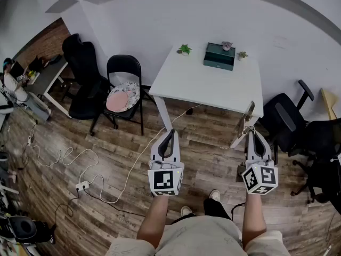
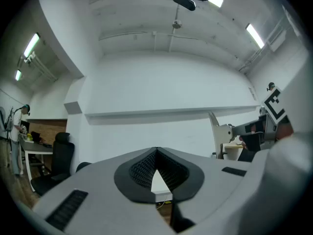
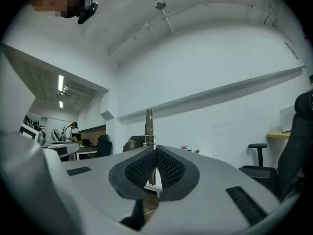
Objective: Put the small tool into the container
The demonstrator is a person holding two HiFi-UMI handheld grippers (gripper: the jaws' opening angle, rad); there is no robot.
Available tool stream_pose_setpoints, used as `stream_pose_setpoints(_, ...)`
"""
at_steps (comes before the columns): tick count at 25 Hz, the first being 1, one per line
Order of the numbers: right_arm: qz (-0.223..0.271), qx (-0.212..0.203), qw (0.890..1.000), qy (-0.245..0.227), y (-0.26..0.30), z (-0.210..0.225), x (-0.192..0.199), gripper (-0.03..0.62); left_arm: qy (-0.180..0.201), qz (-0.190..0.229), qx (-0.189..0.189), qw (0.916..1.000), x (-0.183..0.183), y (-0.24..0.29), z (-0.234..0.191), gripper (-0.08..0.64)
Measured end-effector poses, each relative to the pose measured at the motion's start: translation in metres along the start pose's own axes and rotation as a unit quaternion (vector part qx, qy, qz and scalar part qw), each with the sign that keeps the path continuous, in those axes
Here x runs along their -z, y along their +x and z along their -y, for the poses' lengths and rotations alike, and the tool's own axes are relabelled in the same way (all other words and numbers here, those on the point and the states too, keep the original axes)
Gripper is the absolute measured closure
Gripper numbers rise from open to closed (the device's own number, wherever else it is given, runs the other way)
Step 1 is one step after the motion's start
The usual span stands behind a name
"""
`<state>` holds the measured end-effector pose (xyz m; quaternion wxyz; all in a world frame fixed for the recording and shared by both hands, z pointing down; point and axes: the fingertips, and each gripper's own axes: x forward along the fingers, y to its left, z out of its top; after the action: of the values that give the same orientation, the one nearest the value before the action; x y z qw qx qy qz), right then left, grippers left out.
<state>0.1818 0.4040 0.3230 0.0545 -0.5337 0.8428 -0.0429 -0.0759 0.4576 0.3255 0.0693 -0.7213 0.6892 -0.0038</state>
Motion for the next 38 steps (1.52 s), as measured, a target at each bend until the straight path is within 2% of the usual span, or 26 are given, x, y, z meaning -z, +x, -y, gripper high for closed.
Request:
stream_pose_setpoints(3,-0.002,0.0,1.0,-0.007,-0.01,-0.005,-0.001,0.572,-0.013,-0.006,0.001,0.9999,0.003,-0.013,0.001,0.555)
stream_pose_setpoints(11,-0.005,0.008,1.0,-0.009,-0.016,0.013,-0.002,0.572,-0.009,-0.002,0.003,0.9999,0.002,-0.008,0.016,0.555)
stream_pose_setpoints(38,-0.021,0.019,0.999,0.015,0.039,0.155,0.009,0.572,0.024,-0.024,0.024,0.9991,0.015,0.118,0.12,0.555)
